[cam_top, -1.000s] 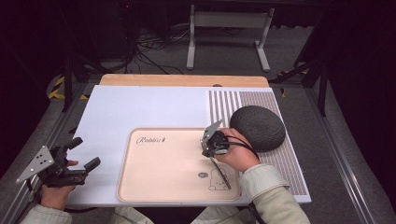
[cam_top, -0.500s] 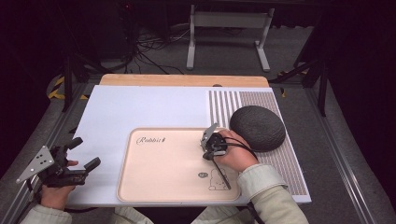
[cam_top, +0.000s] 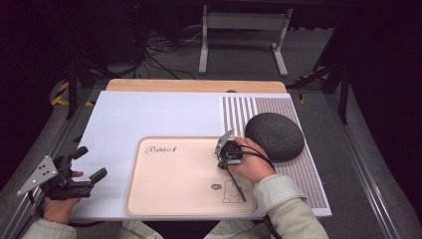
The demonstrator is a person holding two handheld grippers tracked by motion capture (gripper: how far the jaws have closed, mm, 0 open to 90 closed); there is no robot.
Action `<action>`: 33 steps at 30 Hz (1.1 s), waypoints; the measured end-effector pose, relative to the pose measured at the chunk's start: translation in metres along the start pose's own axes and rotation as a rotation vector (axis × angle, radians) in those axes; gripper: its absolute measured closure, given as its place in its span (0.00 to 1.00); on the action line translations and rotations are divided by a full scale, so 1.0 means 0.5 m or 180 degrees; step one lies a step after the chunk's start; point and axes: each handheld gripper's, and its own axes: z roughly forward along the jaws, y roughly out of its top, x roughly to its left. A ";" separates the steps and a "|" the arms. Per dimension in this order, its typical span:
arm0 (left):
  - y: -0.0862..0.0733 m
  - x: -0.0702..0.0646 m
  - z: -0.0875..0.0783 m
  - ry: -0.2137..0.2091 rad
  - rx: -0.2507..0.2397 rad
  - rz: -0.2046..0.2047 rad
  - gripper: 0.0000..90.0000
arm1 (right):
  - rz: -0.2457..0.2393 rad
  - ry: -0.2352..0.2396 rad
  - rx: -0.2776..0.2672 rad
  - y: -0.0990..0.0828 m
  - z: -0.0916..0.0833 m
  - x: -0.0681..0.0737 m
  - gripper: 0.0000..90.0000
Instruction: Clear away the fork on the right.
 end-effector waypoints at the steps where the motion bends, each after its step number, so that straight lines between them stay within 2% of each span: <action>1: 0.000 0.000 0.000 -0.0001 -0.0001 -0.0001 0.00 | 0.0008 -0.0012 -0.0010 -0.002 -0.001 -0.003 1.00; 2: 0.000 0.000 0.000 -0.0001 -0.0001 -0.0001 0.00 | 0.0066 -0.0028 -0.0003 -0.003 -0.001 -0.003 1.00; 6: 0.000 0.000 0.000 0.0000 0.0001 -0.0001 0.00 | 0.0114 -0.0052 -0.0010 -0.010 -0.005 -0.009 1.00; 19: 0.000 0.000 0.001 -0.0001 0.0001 0.0006 0.00 | 0.0466 -0.0187 -0.0010 -0.034 -0.015 -0.027 1.00; 33: 0.000 0.000 0.001 -0.0001 0.0010 0.0001 0.00 | 0.0598 -0.0272 0.0027 -0.053 -0.025 -0.036 1.00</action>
